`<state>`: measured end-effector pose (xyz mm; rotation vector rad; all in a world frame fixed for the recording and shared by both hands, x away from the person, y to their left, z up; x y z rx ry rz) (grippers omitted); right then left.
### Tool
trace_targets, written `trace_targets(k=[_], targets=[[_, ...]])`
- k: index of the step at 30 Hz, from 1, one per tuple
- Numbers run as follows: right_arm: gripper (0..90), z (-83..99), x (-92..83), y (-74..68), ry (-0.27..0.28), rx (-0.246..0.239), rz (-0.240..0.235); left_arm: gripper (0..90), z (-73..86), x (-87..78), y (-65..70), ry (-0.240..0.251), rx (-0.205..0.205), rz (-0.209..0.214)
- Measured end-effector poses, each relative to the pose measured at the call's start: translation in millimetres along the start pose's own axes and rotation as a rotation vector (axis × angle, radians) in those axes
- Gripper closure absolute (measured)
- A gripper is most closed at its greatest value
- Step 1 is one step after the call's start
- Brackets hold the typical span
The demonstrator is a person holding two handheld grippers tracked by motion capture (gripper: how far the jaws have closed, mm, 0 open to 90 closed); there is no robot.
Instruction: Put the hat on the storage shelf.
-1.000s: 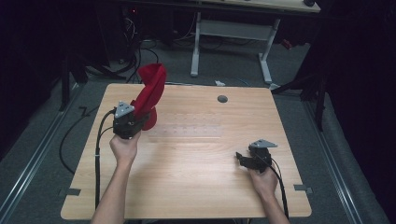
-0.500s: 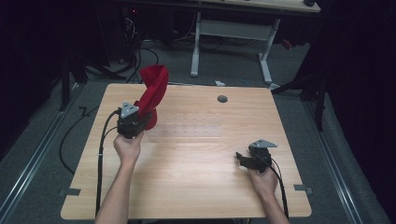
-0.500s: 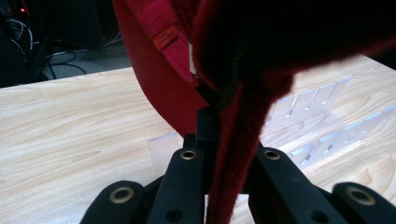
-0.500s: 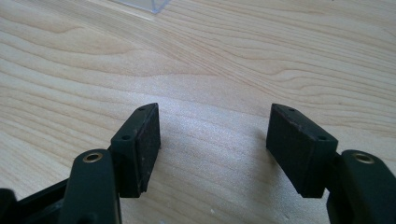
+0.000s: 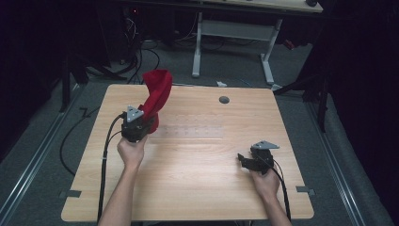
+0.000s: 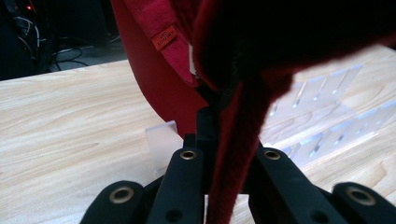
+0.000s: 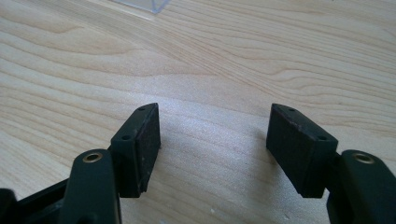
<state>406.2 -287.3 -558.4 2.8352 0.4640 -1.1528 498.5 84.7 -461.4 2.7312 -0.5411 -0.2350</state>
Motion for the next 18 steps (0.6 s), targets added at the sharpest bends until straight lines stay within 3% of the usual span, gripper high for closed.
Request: trace_targets(k=[3, 11, 18], targets=[[35.4, 0.0, 0.0, 0.0, 0.0, 0.0, 0.0, 85.6, 1.6, 0.1, -3.6, 0.008, -0.027, -0.004], [35.4, 0.0, 0.0, -0.1, 0.0, 0.0, 0.0, 85.2, 9.8, 1.0, -7.6, 0.006, -0.053, -0.006], [35.3, 0.0, 0.0, -0.1, 0.0, 0.0, 0.0, 80.5, 9.4, -2.6, -4.0, -0.01, -0.057, 0.005]])
Point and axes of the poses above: each handheld gripper's, and its own axes: x roughly forward along the jaws, z roughly out of its underside, y roughly to its right, the point moved 4 cm from there along x, roughly forward along the jaws, and after that the axes turned 7 degrees about x, right-handed, at the moved point
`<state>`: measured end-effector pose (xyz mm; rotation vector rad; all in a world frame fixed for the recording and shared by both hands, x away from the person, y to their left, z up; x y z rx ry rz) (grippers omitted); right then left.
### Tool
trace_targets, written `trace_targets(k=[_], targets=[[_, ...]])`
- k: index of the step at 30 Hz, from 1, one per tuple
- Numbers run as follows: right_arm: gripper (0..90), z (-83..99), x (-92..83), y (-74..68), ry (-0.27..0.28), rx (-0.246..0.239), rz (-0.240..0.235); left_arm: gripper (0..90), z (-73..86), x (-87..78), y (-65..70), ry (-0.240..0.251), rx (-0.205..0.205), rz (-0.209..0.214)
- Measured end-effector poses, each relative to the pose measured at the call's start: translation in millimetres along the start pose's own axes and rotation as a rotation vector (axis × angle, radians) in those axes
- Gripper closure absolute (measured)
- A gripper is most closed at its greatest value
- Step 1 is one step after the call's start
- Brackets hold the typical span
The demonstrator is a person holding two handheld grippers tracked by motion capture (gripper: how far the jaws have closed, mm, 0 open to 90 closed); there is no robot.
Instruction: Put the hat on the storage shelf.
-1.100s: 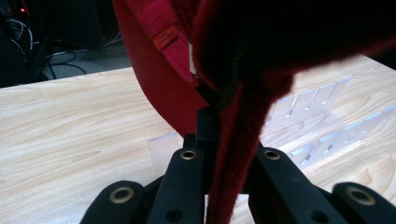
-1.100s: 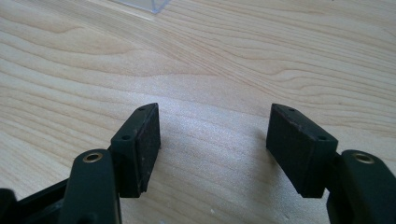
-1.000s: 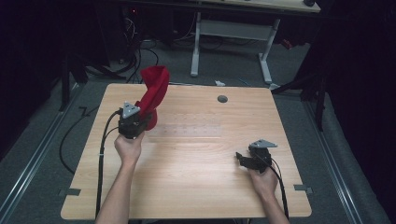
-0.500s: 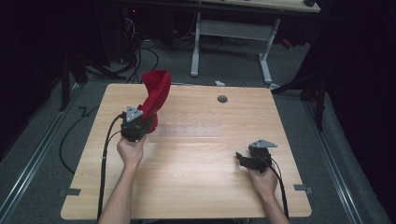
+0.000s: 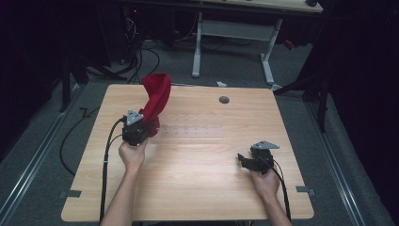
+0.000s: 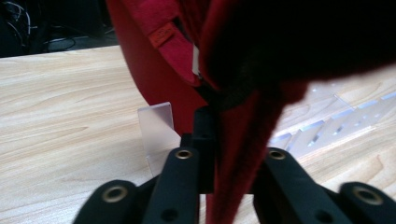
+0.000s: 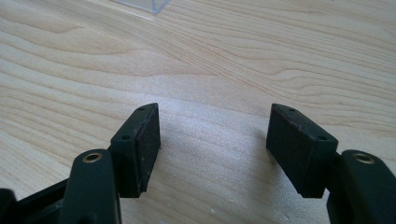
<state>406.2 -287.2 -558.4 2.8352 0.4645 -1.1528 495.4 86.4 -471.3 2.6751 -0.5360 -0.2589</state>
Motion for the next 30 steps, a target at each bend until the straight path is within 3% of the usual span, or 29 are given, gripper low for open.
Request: trace_targets(k=[2, 6, 14, 18, 23, 30], targets=[[35.3, 0.0, 0.0, 0.0, 0.0, 0.0, 0.0, 77.2, -1.8, -1.0, 0.4, -0.002, -0.015, 0.002], [35.3, 0.0, 0.0, 0.0, 0.0, 0.0, 0.0, 69.6, -1.0, -4.3, -0.4, -0.03, -0.006, -0.001], [35.3, 0.0, 0.0, 0.0, 0.0, 0.0, 0.0, 44.1, 0.2, -8.7, 0.1, -0.065, 0.005, -0.015], [35.3, 0.0, 0.0, 0.1, 0.0, 0.0, 0.001, 40.9, 0.6, -13.4, 0.0, -0.067, 0.019, -0.018], [35.3, 0.0, 0.0, 0.0, 0.0, 0.0, 0.0, 37.3, -0.9, -23.4, -5.9, -0.07, -0.007, -0.023], [35.3, 0.0, 0.0, 0.0, 0.0, 0.0, 0.0, 34.9, -0.7, -35.3, -4.0, -0.08, 0.011, -0.012]])
Point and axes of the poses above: each handheld gripper's, and its own axes: x roughly forward along the jaws, z roughly out of its underside, y roughly to its right, the point moved 4 cm from there along x, roughly forward along the jaws, and after that the axes turned 7 degrees about x, right-handed, at the moved point
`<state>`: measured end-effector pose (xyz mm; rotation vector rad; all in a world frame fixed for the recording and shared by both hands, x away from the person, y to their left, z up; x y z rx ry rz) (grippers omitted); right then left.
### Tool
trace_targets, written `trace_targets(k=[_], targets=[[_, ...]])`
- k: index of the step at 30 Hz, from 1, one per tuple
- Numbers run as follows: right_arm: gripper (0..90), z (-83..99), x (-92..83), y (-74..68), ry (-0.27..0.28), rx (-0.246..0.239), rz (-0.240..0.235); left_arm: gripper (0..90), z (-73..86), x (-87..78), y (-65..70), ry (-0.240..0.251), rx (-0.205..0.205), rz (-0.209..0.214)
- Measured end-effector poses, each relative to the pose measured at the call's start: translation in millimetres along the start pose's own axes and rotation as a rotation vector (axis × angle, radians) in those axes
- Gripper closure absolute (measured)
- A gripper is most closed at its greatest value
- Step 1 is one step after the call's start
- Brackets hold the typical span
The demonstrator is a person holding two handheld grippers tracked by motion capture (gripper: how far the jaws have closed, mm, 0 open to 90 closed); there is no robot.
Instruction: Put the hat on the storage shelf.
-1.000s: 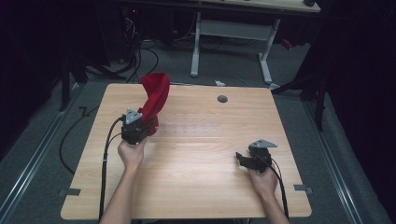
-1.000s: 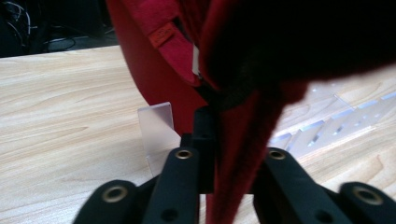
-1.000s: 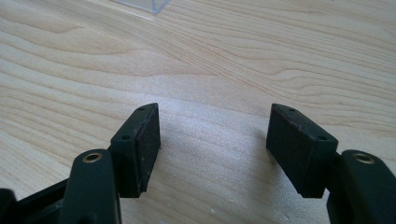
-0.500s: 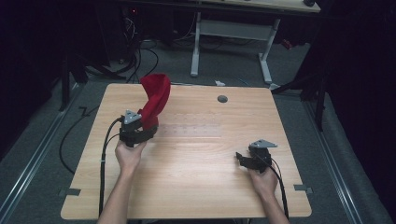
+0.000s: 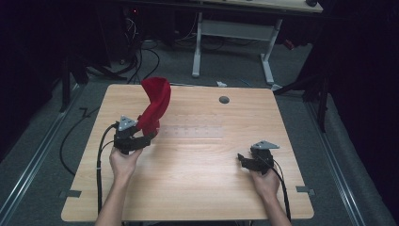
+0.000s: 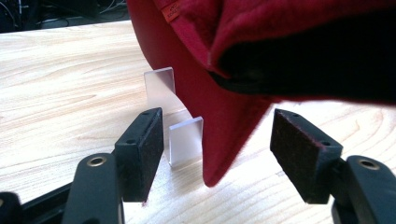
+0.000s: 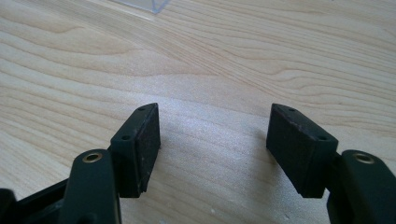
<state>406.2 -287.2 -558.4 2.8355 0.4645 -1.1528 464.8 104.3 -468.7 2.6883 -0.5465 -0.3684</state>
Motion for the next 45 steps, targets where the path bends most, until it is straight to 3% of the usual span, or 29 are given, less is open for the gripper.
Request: trace_targets(k=[20, 45], targets=[[35.3, 0.0, 0.0, 0.0, 0.0, 0.0, 0.001, 33.2, 1.6, -25.0, 9.8, -0.005, 0.012, 0.011], [35.3, 0.1, 0.0, 0.0, 0.0, 0.001, 0.001, 33.6, 14.6, -55.9, 19.0, -0.019, -0.028, 0.047]])
Point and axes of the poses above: each handheld gripper's, and its own axes: x roughly forward along the jaws, z roughly out of its underside, y roughly to its right, the point moved 4 cm from there along x, roughly forward along the jaws, and after that the axes turned 7 degrees about x, right-handed, at the moved point
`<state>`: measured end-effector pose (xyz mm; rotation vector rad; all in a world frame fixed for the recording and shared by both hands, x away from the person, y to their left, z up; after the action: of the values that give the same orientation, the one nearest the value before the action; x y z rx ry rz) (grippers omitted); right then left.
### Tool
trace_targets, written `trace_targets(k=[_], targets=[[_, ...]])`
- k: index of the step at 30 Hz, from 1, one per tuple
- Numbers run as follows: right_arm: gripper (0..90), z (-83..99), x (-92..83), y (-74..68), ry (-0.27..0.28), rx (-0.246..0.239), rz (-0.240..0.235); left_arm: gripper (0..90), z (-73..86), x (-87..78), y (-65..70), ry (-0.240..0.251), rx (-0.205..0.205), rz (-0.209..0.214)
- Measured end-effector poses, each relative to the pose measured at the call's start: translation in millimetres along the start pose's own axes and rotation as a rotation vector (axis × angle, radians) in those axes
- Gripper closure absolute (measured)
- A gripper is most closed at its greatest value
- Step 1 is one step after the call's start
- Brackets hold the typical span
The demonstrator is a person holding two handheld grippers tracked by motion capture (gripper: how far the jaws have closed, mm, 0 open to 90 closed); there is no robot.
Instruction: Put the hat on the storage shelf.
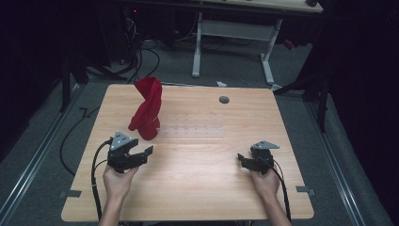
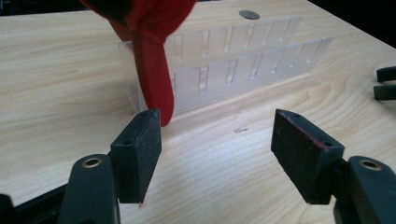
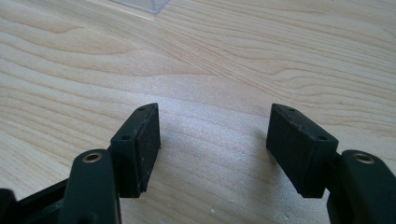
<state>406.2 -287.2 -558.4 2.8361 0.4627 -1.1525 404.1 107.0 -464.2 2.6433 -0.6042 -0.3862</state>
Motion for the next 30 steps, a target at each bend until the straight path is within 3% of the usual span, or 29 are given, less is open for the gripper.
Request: trace_targets(k=[11, 30], targets=[[35.3, 0.1, -0.1, -0.2, -0.001, 0.002, 0.001, 33.4, 14.7, -2.1, 7.9, -0.037, -0.005, 0.022], [35.2, 0.2, -0.3, -0.2, -0.002, 0.003, 0.002, 33.0, 38.0, 2.8, 27.0, -0.096, 0.025, 0.07]])
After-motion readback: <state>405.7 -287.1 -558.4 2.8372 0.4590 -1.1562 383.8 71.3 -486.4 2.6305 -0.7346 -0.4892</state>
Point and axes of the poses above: each handheld gripper's, and its own axes: x roughly forward along the jaws, z roughly out of its underside, y roughly to its right, the point moved 4 cm from there along x, roughly forward along the jaws, and after that the axes turned 7 degrees about x, right-handed, at the moved point
